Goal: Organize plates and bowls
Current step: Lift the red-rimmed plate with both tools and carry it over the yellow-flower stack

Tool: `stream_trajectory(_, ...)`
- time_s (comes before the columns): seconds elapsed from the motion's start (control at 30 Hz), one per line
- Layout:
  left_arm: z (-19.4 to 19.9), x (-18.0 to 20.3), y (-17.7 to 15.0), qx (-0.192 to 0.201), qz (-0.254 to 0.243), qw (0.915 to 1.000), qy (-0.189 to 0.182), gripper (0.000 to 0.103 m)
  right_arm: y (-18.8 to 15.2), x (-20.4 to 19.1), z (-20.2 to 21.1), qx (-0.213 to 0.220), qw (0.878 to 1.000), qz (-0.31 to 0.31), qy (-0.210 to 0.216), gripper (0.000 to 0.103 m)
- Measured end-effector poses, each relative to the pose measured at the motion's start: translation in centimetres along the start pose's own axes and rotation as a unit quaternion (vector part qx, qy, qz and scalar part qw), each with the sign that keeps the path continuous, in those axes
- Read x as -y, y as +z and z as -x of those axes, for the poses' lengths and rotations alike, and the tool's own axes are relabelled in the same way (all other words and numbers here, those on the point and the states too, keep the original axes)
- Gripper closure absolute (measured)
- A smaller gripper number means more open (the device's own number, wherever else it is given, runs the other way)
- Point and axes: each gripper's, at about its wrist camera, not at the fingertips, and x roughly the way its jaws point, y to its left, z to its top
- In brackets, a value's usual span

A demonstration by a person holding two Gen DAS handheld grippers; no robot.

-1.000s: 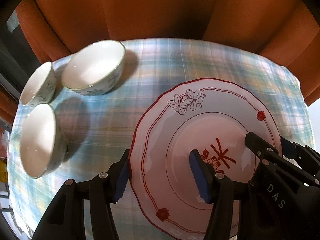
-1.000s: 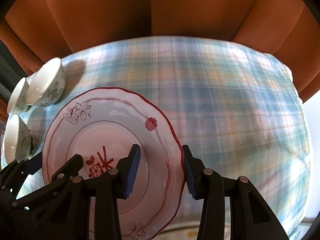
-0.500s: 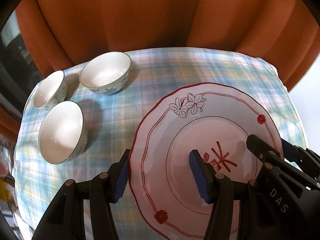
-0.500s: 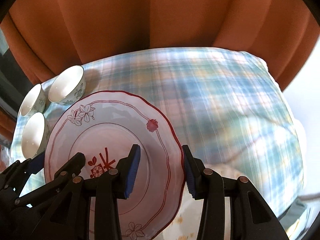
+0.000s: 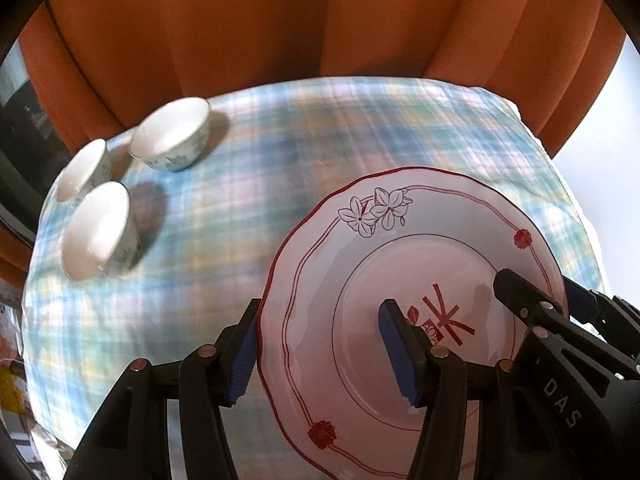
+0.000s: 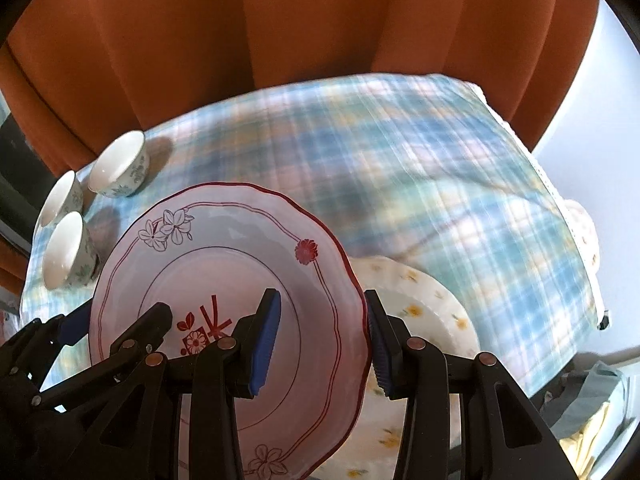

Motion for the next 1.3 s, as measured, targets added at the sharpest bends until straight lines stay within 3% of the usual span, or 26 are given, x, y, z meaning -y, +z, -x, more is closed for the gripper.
stream_trajectory(0.57,-3.5,8.3,-4.0,-0.047,0.056,0.9970,0.027,0.045,-2.5,9.0,-3.0,-0.035,0.998,0.046,0.028,0.057)
stream_trajectory(0.7,-4.8,9.0,-4.8,-0.064,0.077,0.9945,0.030,0.044,-2.6,9.9,-4.4,-0.048,0.996,0.062,0.032,0.057)
stream_trajectory(1.03,-5.2,10.4,-5.1,-0.060,0.081,0.9927,0.067,0.040,-2.2,10.6,-6.6,-0.065,0.992,0.099,0.042,0.056)
stream_trajectory(1.3,-5.7,11.0,-4.8,-0.058,0.072,0.9917,0.090,0.037,-2.2,11.4,-7.7,-0.078,0.991,0.089,0.063,0.057)
